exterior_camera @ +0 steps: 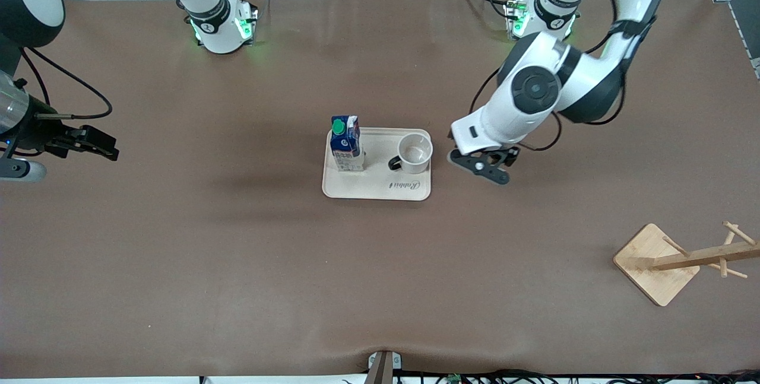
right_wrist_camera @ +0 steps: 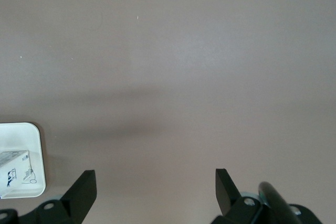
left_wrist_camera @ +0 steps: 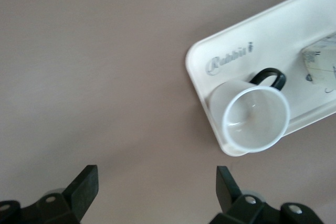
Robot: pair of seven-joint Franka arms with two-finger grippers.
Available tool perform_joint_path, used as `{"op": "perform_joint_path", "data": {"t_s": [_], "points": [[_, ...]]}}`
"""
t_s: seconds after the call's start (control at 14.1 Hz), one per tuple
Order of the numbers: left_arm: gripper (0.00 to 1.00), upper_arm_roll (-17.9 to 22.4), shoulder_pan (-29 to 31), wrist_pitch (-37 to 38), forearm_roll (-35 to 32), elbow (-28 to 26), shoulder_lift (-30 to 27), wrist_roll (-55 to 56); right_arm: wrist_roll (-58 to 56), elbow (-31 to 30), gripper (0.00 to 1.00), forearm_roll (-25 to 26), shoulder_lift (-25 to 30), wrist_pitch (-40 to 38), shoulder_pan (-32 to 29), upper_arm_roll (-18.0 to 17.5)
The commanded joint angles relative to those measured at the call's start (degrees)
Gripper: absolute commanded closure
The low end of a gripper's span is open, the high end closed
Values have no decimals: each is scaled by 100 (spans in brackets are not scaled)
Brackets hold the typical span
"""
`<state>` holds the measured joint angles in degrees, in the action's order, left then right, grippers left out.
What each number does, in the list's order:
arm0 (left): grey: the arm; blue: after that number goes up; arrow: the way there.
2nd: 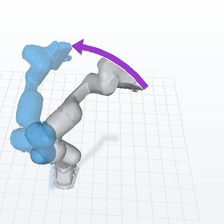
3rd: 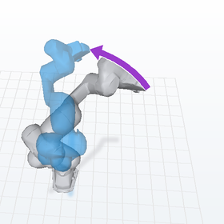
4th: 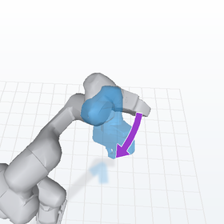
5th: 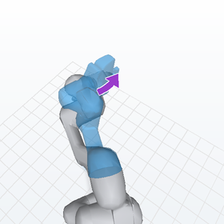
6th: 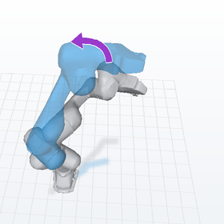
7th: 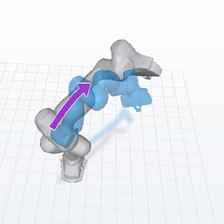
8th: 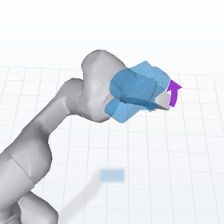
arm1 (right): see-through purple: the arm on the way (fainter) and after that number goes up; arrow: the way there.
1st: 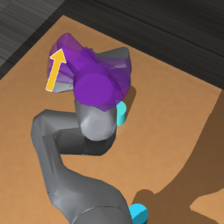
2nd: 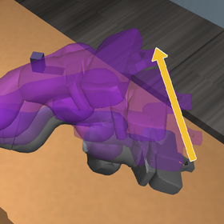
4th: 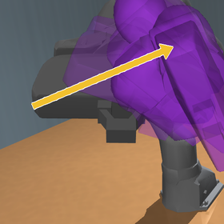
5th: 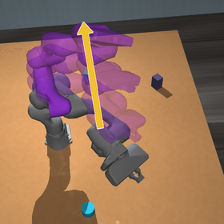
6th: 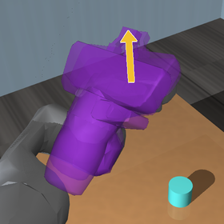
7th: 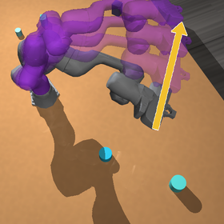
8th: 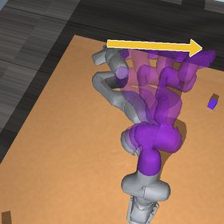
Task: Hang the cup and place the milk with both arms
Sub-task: 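Reach the left gripper toward the white mug on the tray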
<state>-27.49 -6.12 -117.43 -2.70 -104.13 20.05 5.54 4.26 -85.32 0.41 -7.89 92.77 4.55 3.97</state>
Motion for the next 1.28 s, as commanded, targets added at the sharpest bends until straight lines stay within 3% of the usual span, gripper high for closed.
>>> {"op": "perform_joint_path", "data": {"t_s": [0.0, 0.21, 0.5, 0.64, 0.85, 1.07, 1.21], "points": [[1, -28, -327, -437, -178, 59, 489, -70, 66, 34, 0, 90, 33, -13, 29, 7], [0, -45, -538, -1096, -714, 94, 1034, -70, 110, -54, 0, 73, 6, -136, -6, 7], [12, -45, -662, -1352, -977, 156, 1325, -70, 102, -81, 0, 20, -73, -181, 20, 7], [31, -45, -855, -1432, -1311, 173, 1484, -62, 40, -37, 0, 12, -231, -171, 55, -2], [44, -45, -908, -1467, -1365, 244, 1651, -53, 93, -90, 0, -76, -319, -311, 292, -2], [67, -37, -996, -1467, -1374, 296, 1739, -53, 49, -90, 0, -690, -520, -584, 310, -2], [86, -37, -1075, -1467, -1417, 358, 1792, -53, 119, -99, 0, -832, -565, -723, 458, 7]]}}
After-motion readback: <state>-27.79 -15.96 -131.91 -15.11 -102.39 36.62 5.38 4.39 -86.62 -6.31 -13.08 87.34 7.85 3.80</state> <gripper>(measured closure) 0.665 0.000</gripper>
